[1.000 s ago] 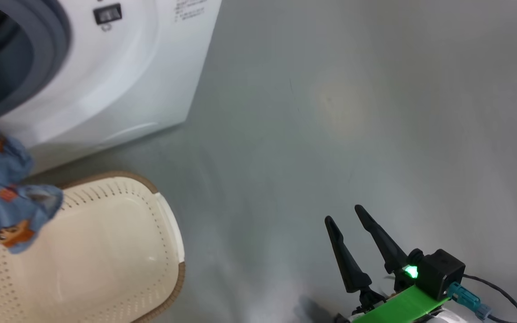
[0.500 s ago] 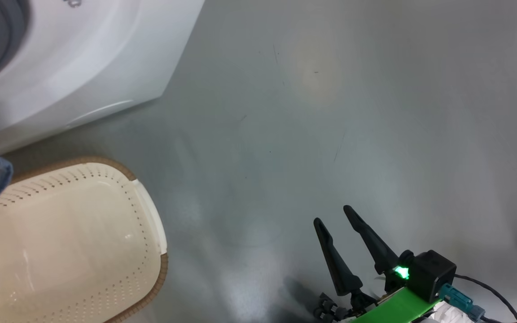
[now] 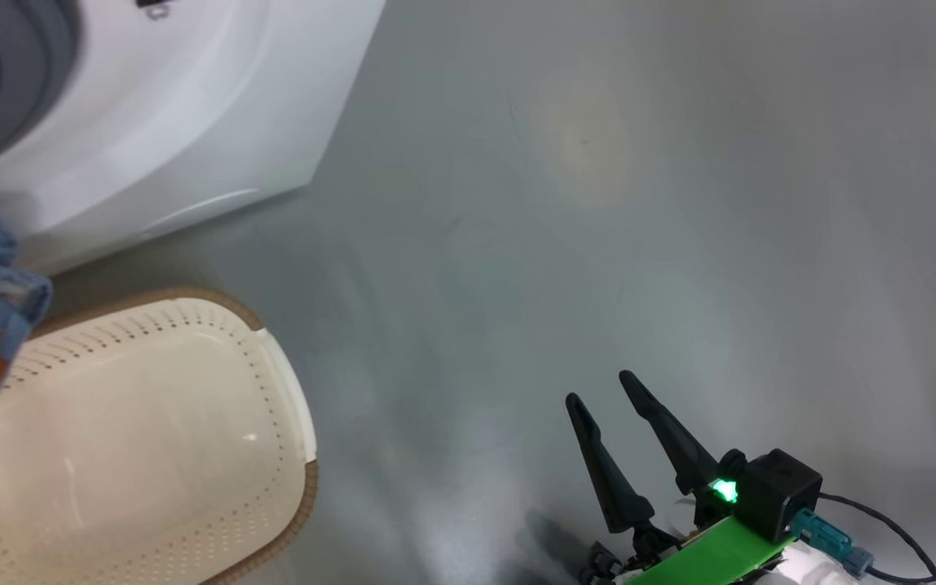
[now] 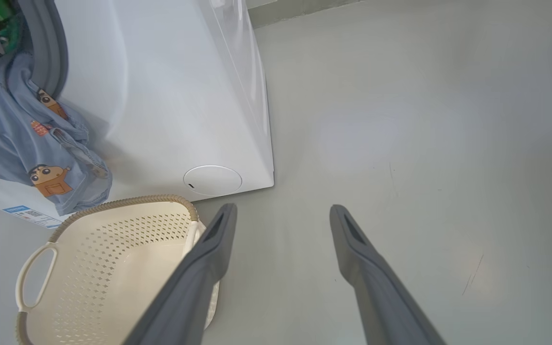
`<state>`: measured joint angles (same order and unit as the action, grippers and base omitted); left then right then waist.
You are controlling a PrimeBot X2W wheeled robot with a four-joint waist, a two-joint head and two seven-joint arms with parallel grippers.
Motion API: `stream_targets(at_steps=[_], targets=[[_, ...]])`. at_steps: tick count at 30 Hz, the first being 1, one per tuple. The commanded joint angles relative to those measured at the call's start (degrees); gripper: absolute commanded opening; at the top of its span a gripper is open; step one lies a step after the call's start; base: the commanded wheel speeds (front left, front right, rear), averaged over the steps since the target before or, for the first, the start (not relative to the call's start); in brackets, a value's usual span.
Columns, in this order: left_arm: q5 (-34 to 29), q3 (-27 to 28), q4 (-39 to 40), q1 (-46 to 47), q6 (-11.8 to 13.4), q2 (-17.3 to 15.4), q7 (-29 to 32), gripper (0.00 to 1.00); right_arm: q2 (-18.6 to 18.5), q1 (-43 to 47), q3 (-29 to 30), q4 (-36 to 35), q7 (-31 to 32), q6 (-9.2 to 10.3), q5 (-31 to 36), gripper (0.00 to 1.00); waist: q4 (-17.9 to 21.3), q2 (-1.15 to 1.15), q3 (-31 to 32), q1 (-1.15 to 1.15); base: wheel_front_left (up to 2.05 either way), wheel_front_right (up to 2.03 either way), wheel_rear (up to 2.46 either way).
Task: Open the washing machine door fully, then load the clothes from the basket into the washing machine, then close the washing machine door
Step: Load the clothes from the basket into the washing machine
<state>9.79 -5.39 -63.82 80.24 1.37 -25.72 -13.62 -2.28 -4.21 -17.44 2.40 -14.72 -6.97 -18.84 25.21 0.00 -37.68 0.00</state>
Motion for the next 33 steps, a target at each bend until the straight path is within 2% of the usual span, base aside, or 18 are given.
stream_targets(at_steps=[1,8,15,25,33], targets=[[-0.9,-0.2,0.4,0.6,0.8,-1.7,-0.1,1.0,-0.6,0.0,-0.8,-0.6,-0.3,-0.52,-0.7,1.0,-0.9,0.0,1.1,0.0,0.0,0.0,0.0],[-0.8,-1.2,-3.0,0.0,3.0,1.1,-0.5,1.0,-0.6,-0.3,-0.1,0.0,-0.3,-0.52,0.2,1.0,-3.2,0.0,3.7,0.0,0.0,0.0,0.0],[-0.6,-2.4,-3.2,-3.8,4.3,5.4,-1.2,1.0,-0.6,-1.1,1.1,1.3,-0.3,-0.52,1.3,1.0,-7.7,0.0,7.2,0.0,0.0,0.0,0.0],[0.7,-2.9,2.3,-12.7,4.6,11.6,-1.4,1.0,-0.6,-2.6,3.6,2.6,-0.3,-0.52,3.5,1.0,-14.4,0.0,11.0,0.0,0.0,0.0,0.0],[2.0,-3.6,9.3,-22.0,3.3,17.4,-1.4,1.0,-0.6,-2.7,6.8,2.7,-0.3,-0.52,5.6,1.0,-20.2,0.0,13.3,0.0,0.0,0.0,0.0]])
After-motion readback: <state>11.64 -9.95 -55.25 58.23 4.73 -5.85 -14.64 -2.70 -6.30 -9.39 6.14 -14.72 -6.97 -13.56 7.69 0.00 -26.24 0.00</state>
